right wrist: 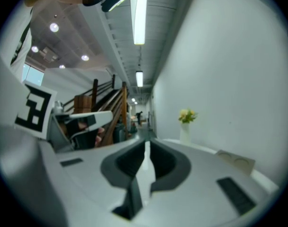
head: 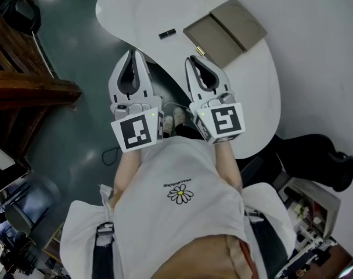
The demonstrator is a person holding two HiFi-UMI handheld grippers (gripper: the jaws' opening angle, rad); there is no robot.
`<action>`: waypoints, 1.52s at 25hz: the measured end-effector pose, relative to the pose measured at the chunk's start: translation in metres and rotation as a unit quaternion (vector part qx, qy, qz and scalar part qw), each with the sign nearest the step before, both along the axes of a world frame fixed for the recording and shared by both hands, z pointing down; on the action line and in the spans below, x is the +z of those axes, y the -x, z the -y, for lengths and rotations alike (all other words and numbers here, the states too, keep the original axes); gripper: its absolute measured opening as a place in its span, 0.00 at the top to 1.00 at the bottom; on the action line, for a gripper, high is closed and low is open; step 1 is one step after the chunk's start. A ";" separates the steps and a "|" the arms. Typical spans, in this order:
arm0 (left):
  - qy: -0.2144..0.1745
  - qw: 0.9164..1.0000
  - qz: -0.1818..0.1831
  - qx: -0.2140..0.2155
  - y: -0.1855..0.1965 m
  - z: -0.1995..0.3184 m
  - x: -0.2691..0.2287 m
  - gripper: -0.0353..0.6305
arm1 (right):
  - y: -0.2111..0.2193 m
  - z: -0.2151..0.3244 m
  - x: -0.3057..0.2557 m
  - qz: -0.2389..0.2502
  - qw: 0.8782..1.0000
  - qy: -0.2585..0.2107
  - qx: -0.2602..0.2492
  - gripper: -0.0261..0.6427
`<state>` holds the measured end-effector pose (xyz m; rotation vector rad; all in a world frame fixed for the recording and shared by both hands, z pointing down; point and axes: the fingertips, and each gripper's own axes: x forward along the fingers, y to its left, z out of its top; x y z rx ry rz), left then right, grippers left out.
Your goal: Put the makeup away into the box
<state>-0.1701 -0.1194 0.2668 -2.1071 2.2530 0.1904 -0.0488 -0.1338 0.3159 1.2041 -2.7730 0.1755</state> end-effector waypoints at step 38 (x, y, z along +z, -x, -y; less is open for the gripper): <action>0.046 0.987 0.027 0.155 -0.109 0.030 0.046 0.92 | -0.168 -0.053 0.284 -0.277 0.910 0.300 -0.073 0.50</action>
